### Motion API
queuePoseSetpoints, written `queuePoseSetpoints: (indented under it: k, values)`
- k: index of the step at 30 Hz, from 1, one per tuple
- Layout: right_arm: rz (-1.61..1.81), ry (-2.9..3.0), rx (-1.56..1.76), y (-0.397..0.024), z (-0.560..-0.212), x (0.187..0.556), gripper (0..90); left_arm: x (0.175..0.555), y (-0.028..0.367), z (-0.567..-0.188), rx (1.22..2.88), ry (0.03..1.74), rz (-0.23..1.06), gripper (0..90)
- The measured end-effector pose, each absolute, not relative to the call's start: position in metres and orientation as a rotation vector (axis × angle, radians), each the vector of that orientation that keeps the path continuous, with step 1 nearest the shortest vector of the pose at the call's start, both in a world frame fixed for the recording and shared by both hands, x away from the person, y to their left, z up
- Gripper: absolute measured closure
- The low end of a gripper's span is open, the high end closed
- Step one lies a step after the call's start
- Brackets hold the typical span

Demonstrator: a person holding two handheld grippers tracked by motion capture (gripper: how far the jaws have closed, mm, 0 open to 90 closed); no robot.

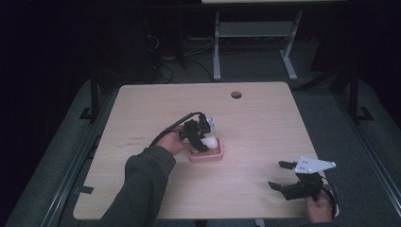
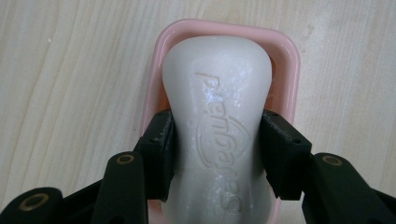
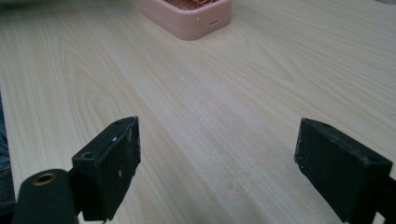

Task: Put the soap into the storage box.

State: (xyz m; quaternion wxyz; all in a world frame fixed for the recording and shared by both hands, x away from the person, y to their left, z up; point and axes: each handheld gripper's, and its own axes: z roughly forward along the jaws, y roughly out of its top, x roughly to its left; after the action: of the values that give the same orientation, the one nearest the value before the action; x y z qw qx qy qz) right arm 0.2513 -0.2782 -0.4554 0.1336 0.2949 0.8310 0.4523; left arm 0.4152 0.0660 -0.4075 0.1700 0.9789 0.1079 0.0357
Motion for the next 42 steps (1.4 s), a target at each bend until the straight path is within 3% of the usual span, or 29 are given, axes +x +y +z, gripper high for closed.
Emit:
queuePoseSetpoints:
  k: [42]
  values:
    - [1.318,2.408,0.855,-0.279,-0.456,0.252,14.1,0.417,0.056,-0.421,2.834,0.299,0.093,49.6]
